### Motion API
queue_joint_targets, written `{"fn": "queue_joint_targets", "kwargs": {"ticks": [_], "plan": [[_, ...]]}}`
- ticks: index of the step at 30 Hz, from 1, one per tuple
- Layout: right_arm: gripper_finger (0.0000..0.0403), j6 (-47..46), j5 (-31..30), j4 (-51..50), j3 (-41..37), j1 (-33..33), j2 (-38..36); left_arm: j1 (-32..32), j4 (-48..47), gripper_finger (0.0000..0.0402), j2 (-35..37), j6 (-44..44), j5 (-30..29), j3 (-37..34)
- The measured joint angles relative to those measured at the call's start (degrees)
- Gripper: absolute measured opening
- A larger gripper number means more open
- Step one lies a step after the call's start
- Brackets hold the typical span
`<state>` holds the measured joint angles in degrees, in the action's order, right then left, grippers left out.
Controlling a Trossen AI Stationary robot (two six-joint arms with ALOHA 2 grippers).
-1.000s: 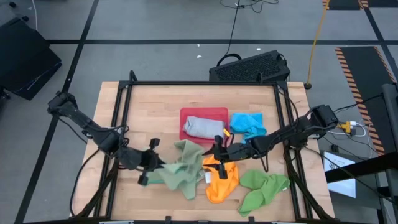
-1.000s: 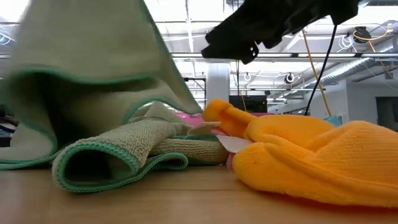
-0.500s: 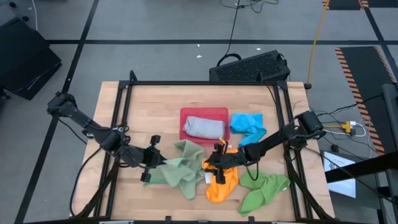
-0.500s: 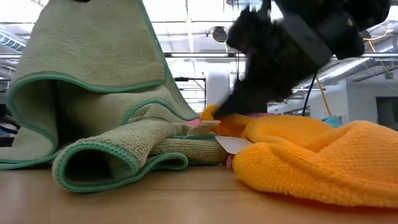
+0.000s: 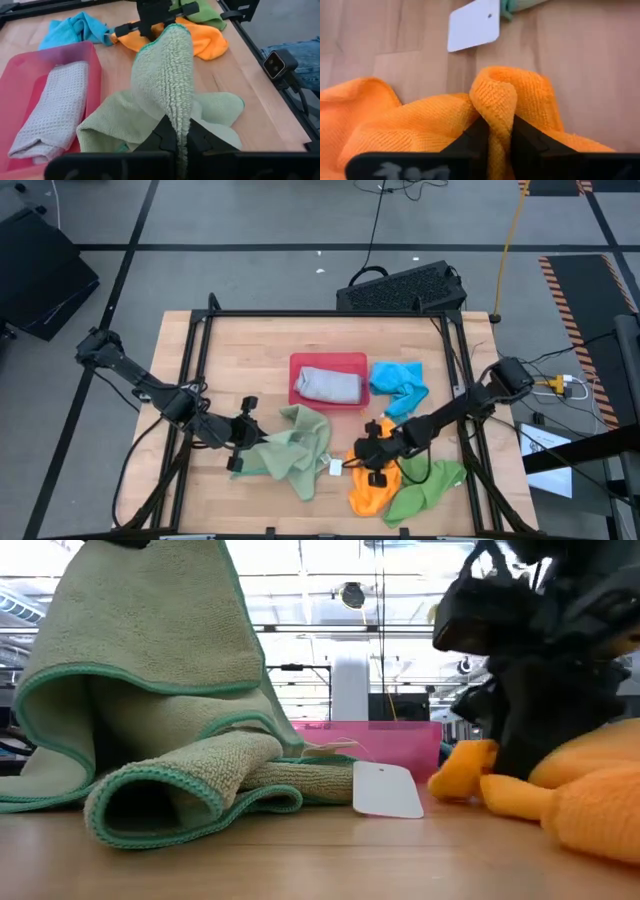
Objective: Fold microfiber towels
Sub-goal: Fold the light green microfiber cloth
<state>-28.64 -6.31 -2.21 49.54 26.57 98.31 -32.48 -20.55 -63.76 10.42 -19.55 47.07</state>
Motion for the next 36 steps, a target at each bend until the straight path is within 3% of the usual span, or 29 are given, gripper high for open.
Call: {"fn": "queue_joint_targets", "kwargs": {"ticks": [3, 7, 11, 17, 19, 25, 29, 36], "plan": [[0.0067, 0.81, -4.14, 2.05, 0.0, 0.19, -2.42, -0.01, 1.33, 0.0012, -0.01, -1.15, 0.3, 0.0], [0.0123, 5.44, -10.65, 10.13, 0.0, -0.03, -4.2, 0.25, 3.25, 0.0013, -0.01, -3.71, 2.11, 0.01], [0.0186, 8.98, -11.83, 17.5, 0.05, -1.75, -3.52, 1.15, 5.76, 0.0005, -0.15, -5.86, 6.49, 0.02], [0.0244, 2.56, -14.82, 5.68, 0.01, -4.49, -3.11, 2.26, 5.68, 0.0014, -0.45, -5.88, 6.62, 0.04], [0.0245, 3.71, -14.82, 6.79, -0.02, -4.53, -3.11, 2.42, 5.71, 0.0007, -0.76, -6.6, 6.64, 0.04], [0.0223, 11.0, -14.55, 25.36, -1.55, -4.64, -1.59, 3.38, 6.9, 0.0015, -0.78, -9.31, 6.7, 0.04], [0.0207, 15.75, -14.21, 31.25, -1.72, -5.99, 0.76, 4.27, 7.62, 0.0006, -0.75, -11.38, 8.05, 0.04], [0.0188, 16.91, -2.47, 39.05, -1.6, -10.54, 5.92, 6.57, 7.17, 0.0018, -0.75, -12.17, 9.59, -0.03]]}}
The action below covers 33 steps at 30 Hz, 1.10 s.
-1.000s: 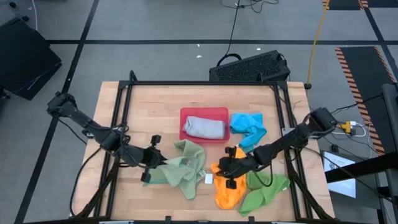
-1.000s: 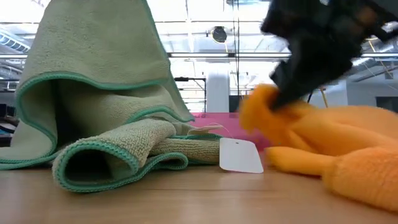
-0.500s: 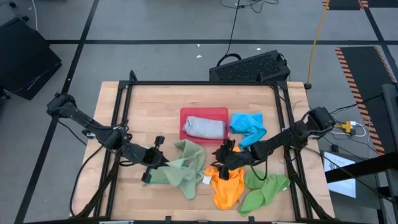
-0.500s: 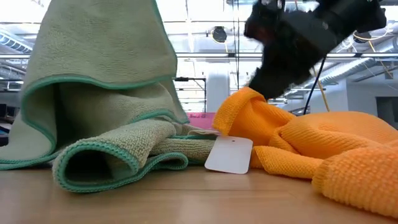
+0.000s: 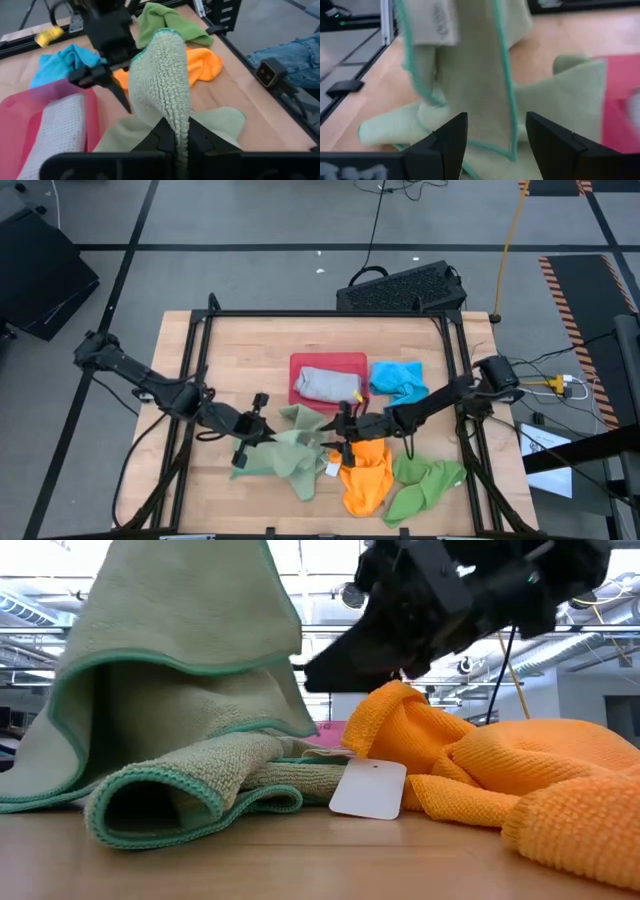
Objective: Fold microfiber towels
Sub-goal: Fold the light green microfiber cloth
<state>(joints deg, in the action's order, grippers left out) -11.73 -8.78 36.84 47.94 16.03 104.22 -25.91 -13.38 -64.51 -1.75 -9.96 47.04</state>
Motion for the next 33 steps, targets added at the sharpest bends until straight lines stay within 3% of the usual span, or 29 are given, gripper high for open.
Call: {"fn": "queue_joint_targets", "kwargs": {"ticks": [5, 13, 19, 28, 33], "plan": [[0.0139, -1.21, 1.55, -1.25, 0.0, -1.07, 1.82, 1.92, 1.0, 0.0005, 0.0, -3.17, 0.09, -1.64], [0.0008, -2.79, 1.52, -8.63, 0.02, -0.26, -1.26, 6.88, 6.07, 0.0018, 0.0, -5.4, 0.03, -4.48], [0.0042, -9.32, 1.35, -10.98, 0.1, 0.47, -4.21, 10.93, 10.1, 0.0008, -0.45, -6.76, 0.31, -6.36], [0.014, -8.49, -3.25, -10.7, 0.04, 0.01, -3.89, 15.42, 11.37, 0.007, -3.75, -2.36, 1.95, -7.46], [0.016, -8.43, -3.21, -11.36, 0.04, -0.28, -3.91, 14.89, 10.05, 0.01, -3.39, 1.59, 2.02, -7.06]]}}
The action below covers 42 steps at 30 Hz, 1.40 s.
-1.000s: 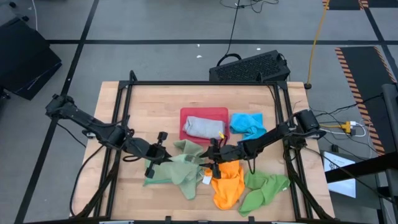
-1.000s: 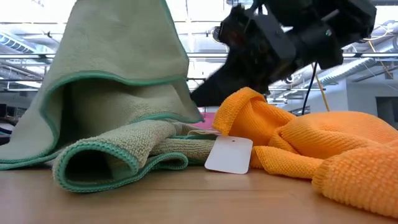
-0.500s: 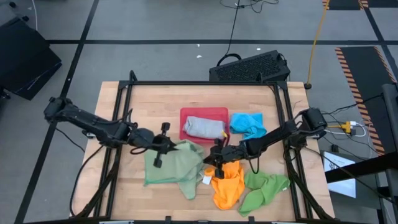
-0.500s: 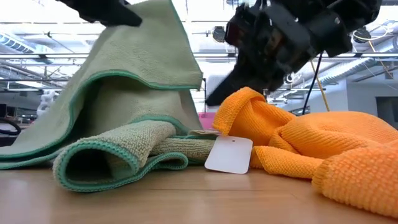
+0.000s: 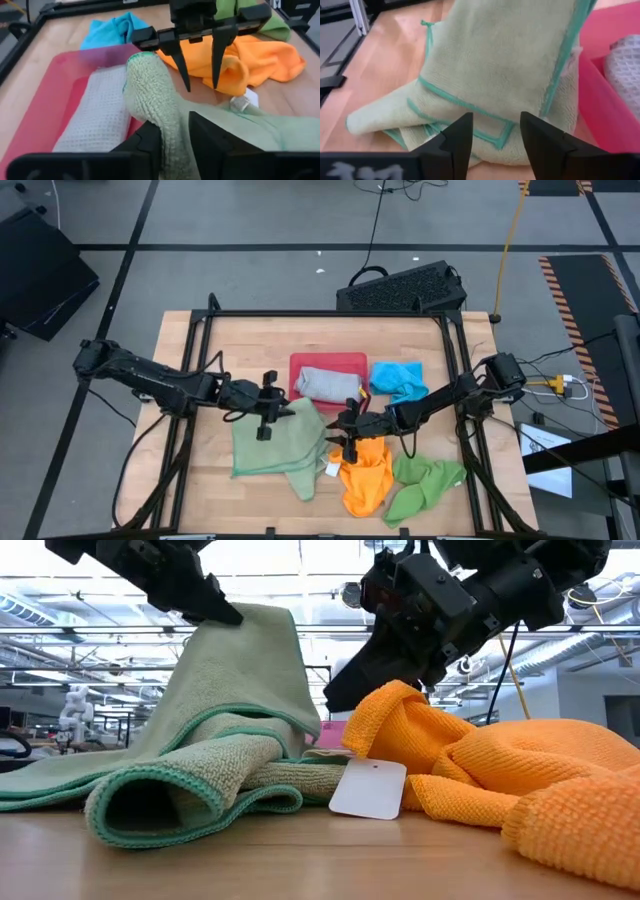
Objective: Fold microfiber towels
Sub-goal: Fold the light green microfiber cloth
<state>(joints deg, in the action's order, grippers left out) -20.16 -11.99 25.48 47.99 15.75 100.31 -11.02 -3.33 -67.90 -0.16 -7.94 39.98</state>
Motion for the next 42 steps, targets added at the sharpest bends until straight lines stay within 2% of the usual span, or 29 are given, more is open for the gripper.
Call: {"fn": "queue_joint_targets", "kwargs": {"ticks": [8, 14, 19, 23, 27, 32, 37, 42], "plan": [[0.0154, -1.13, 0.02, -2.25, 0.0, 0.0, 0.0, -2.28, -15.11, 0.0152, 4.71, 10.72, -0.02, 0.99], [0.0154, -1.21, 0.02, -2.65, 0.0, 0.0, 0.0, -7.25, -23.08, 0.0165, 5.47, 19.41, -0.59, 0.96], [0.0153, -0.14, 0.04, -2.35, 0.0, 0.0, 0.0, -11.48, -22.63, 0.0166, 5.27, 18.43, -7.95, 0.95], [0.0156, 0.65, -0.21, -1.67, -0.02, -0.04, 0.02, -11.58, -23.77, 0.0166, 5.27, 17.87, -13.95, 0.95], [0.017, 4.73, -4.59, -1.74, -0.02, -0.02, 1.24, -10.56, -23.4, 0.0166, 5.27, 17.42, -14.25, 0.95], [0.0189, 5.62, -4.48, 1.38, -0.02, -0.54, 3.12, -10.84, -23.74, 0.0166, 5.27, 19.25, -14.23, 0.97], [0.021, 9.23, -4.32, 4.49, 0.02, -1.84, 4.44, -12.52, -29.01, 0.0166, 5.27, 23.87, -14.21, 0.97], [0.0207, 11.22, 1.38, 4.75, 0.02, -3.8, 4.68, -13.26, -35.08, 0.0166, 5.27, 30.86, -14.84, 0.97]]}}
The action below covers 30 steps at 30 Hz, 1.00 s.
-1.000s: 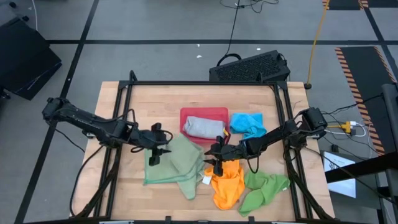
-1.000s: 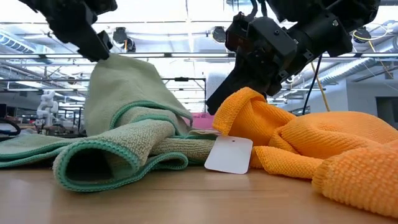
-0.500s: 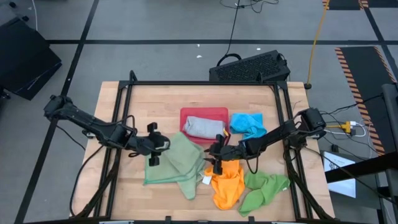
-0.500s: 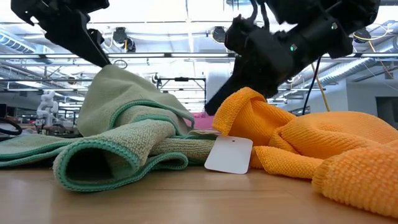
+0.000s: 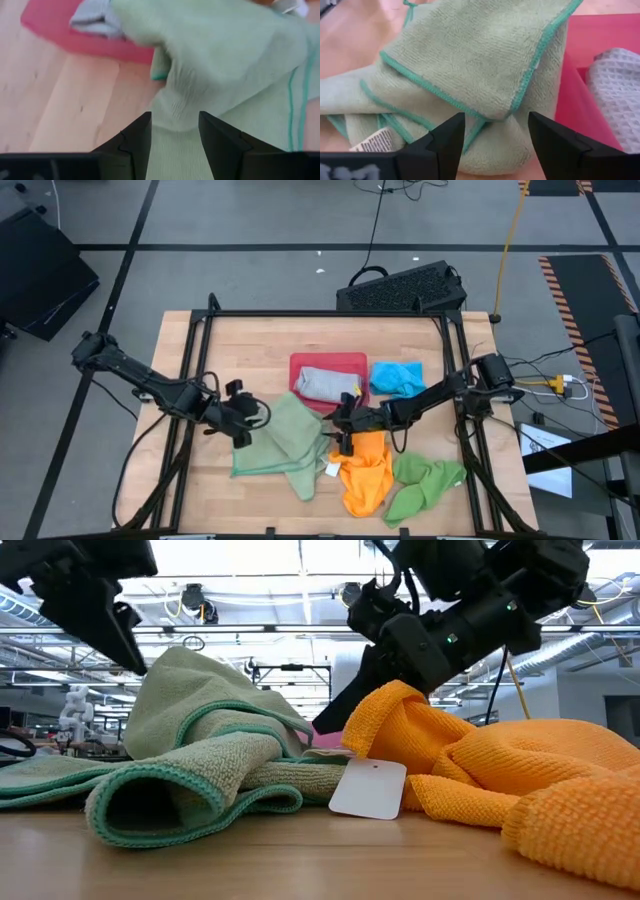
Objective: Fold microfiber towels
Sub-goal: Fold the light green microfiber cloth
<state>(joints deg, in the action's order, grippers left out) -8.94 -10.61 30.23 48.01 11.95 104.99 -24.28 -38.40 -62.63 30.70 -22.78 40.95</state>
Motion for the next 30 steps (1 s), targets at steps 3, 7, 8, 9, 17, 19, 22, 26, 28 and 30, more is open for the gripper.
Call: {"fn": "queue_joint_targets", "kwargs": {"ticks": [3, 7, 8, 9, 17, 19, 22, 26, 28, 30], "plan": [[0.0189, 0.91, 2.64, 0.51, 0.0, -0.59, 0.0, -0.67, -2.62, 0.0166, 0.02, 4.82, 1.05, 0.0], [0.0165, -0.54, 5.04, 1.32, 0.02, -1.42, -0.02, -2.58, -6.73, 0.0166, 0.07, 11.92, 3.94, -1.78], [0.0161, -0.67, 5.01, 1.27, 0.01, -1.58, -0.02, -3.02, -6.89, 0.0166, 0.07, 13.6, 4.59, -2.99], [0.0158, -0.7, 5.1, 1.45, 0.0, -1.71, -0.02, -3.43, -6.54, 0.0166, 0.07, 15.38, 5.27, -4.31], [0.0138, -2.49, 7.95, 2.1, 0.02, -2.3, -0.02, -5.56, 2.45, 0.0166, 0.04, 30.15, 16.57, -16.05], [0.0123, -3.55, 7.95, 2.06, 0.02, -2.3, -0.02, -6.16, 3.0, 0.0166, 0.04, 33.09, 17.46, -17.74], [0.0087, -4.45, 7.95, 2.18, 0.02, -2.23, -0.02, -6.78, 1.02, 0.0165, 0.21, 36.55, 17.89, -18.33], [0.0023, -5.54, 9.72, 2.52, 0.02, -2.06, -0.04, -7.0, -3.0, 0.0165, 0.17, 38.01, 17.4, -18.27], [0.0006, -6.53, 11.94, 3.16, 0.02, -1.55, -0.06, -6.89, -4.54, 0.0165, 0.17, 38.96, 17.08, -18.26], [0.001, -7.88, 12.17, 3.77, 0.04, -0.5, -0.1, -6.88, -5.42, 0.0165, 0.17, 39.31, 16.95, -18.29]]}}
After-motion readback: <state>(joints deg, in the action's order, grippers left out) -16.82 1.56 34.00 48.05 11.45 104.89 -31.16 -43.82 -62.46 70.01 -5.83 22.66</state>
